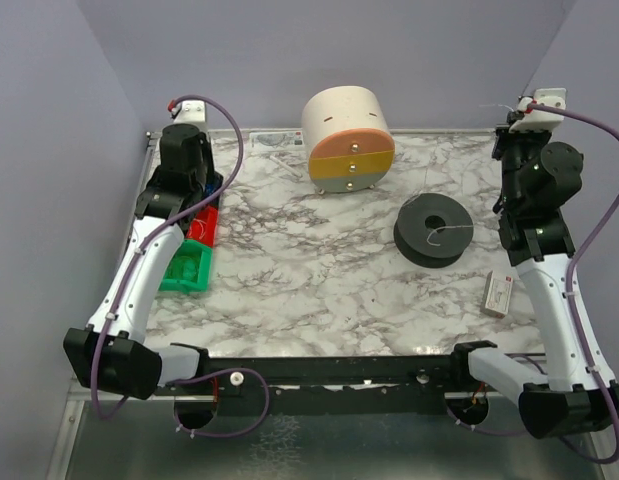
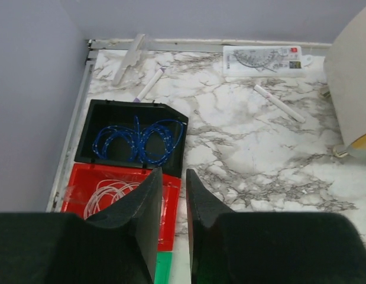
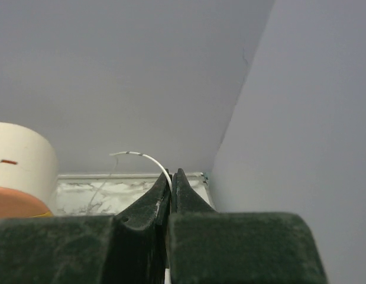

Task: Wrap the cables
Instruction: Adjust the cable at the center of the board.

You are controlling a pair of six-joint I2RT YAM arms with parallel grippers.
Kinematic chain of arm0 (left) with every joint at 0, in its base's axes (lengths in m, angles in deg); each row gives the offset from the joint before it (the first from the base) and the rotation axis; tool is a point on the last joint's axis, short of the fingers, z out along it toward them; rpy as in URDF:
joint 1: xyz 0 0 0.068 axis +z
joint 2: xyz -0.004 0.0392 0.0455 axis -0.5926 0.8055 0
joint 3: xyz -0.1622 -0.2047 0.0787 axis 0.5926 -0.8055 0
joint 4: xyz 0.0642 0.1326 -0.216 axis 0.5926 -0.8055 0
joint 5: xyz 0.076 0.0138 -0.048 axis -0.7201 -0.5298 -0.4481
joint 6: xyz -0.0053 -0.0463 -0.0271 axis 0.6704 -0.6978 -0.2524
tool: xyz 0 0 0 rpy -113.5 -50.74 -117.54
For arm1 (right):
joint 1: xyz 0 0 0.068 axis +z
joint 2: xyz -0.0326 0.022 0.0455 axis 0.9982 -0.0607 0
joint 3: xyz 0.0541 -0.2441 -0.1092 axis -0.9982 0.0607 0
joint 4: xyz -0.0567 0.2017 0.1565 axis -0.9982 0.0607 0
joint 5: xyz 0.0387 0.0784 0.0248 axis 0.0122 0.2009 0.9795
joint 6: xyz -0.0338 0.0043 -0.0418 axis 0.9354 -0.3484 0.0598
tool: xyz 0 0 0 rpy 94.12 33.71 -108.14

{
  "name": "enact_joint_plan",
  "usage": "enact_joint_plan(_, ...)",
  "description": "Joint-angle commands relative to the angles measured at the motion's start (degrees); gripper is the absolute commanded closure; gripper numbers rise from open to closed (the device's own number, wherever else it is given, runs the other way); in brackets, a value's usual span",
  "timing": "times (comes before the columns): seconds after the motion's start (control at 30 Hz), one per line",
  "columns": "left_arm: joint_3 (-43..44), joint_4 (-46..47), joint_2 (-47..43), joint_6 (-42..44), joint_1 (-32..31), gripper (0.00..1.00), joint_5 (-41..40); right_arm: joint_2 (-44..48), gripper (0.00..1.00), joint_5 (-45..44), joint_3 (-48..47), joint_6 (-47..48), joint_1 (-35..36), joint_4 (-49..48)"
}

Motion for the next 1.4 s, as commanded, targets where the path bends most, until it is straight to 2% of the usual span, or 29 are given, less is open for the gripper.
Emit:
enact_joint_plan(0.0, -2.1, 3.1, -2.3, 0.8, 0.3, 0.67, 13.9, 1.4, 0.99, 18.7, -4.3, -3.0, -0.2, 9.4)
enact_joint_plan(0.07, -2.9, 5.5, -3.3, 0.1, 0.2, 0.46, 27.4, 0.7, 0.99, 29.3, -6.9, -4.4, -0.3, 13.7)
enact_joint_plan(0.13, -2.9, 7.7, -3.1, -1.6, -0.1, 0.29, 37.1, -0.2, 0.99, 36.4, -10.1, -7.5, -0.3, 16.2)
enact_joint_plan(0.2, -1.6, 8.6, -1.5, -2.4, -1.1, 0.16, 42.4, -1.3, 0.99, 42.5, -13.8, -10.2, -0.2, 18.1)
enact_joint_plan(0.3, 0.0, 8.7, 1.5, -0.6, -4.6, 0.02, 44.6, -3.7, 0.99, 51.1, -20.5, -14.3, -0.3, 20.6)
enact_joint_plan(0.43, 0.0, 8.6, 5.0, 1.6, -9.6, 0.01, 46.4, -6.1, 0.99, 58.7, -27.0, -19.4, -0.3, 22.2)
enact_joint_plan(0.67, 0.0, 8.6, 11.0, 1.9, -14.8, 0.01, 53.3, -6.6, 0.99, 68.1, -30.1, -26.5, -0.3, 19.2)
enact_joint_plan(0.87, -4.1, 8.1, 12.9, 2.9, -18.4, 0.01, 61.3, -6.2, 0.99, 71.4, -29.8, -30.6, -0.3, 15.8)
enact_joint_plan(1.07, -9.3, 7.4, 11.1, 4.5, -22.5, 0.01, 69.0, -7.1, 0.99, 73.2, -30.7, -33.2, -0.3, 13.6)
enact_joint_plan(1.2, -11.1, 5.7, 11.7, 8.1, -24.7, 0.01, 66.4, -7.9, 0.99, 73.9, -32.2, -34.0, -0.3, 13.3)
enact_joint_plan(1.3, -10.0, 5.7, 15.0, 7.3, -25.2, 0.05, 66.4, -8.6, 0.99, 74.0, -33.8, -34.5, -0.3, 13.3)
enact_joint_plan(1.37, -8.3, 6.0, 17.2, 6.0, -26.4, 0.04, 67.2, -9.1, 0.99, 74.0, -34.8, -34.7, -0.3, 13.5)
